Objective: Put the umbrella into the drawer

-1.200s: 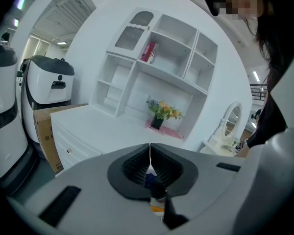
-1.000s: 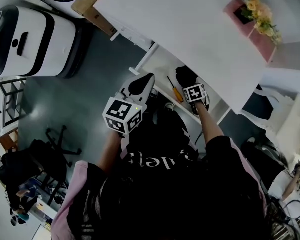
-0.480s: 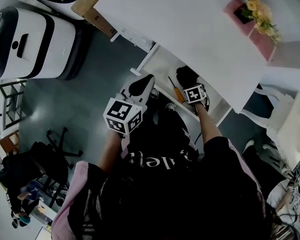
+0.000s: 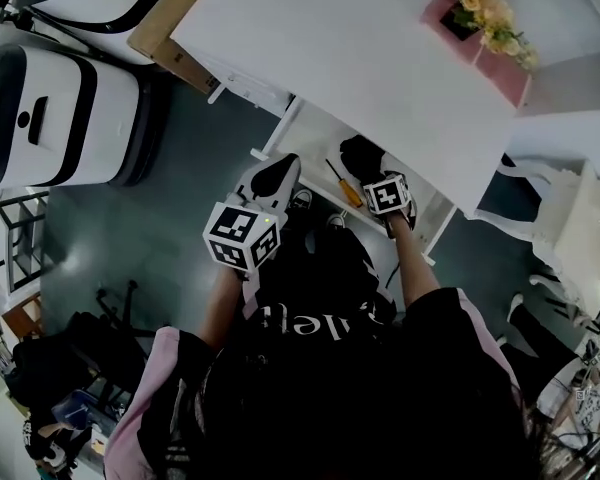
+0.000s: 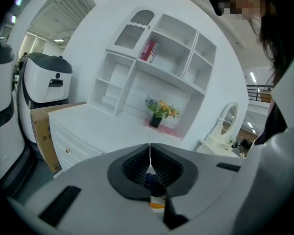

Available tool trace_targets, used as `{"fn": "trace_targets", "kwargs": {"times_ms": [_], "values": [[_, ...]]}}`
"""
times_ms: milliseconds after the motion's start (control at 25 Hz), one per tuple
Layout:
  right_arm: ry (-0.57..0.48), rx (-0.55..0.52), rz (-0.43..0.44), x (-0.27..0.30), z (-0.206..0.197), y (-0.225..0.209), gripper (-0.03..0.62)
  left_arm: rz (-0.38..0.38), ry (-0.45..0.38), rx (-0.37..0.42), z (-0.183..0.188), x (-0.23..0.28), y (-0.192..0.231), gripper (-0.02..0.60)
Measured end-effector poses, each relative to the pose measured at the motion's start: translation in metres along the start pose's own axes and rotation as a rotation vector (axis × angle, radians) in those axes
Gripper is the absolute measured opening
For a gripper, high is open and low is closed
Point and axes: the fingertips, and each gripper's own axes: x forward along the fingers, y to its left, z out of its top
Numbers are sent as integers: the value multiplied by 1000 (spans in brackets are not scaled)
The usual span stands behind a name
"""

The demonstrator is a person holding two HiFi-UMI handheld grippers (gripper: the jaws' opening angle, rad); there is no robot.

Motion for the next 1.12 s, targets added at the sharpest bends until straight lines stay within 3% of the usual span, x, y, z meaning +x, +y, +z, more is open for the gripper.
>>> {"fn": "trace_targets", "kwargs": {"times_ms": [240, 440, 680, 840, 1120], "values": [[-177, 94, -2, -48, 11, 3, 290, -72, 2, 24, 6, 10, -13, 17], [-377, 189, 7, -102, 44, 5, 290, -127, 12, 45, 12, 18, -24, 17], [-718, 355, 92, -199, 89, 14, 288, -207, 11, 84, 26, 22, -40, 17], [-900, 408, 127, -258, 106, 23, 288, -267, 21, 119, 32, 25, -50, 17], [-1105, 438, 59, -324, 114, 42, 287, -385, 65, 165, 30, 24, -66, 17]]}}
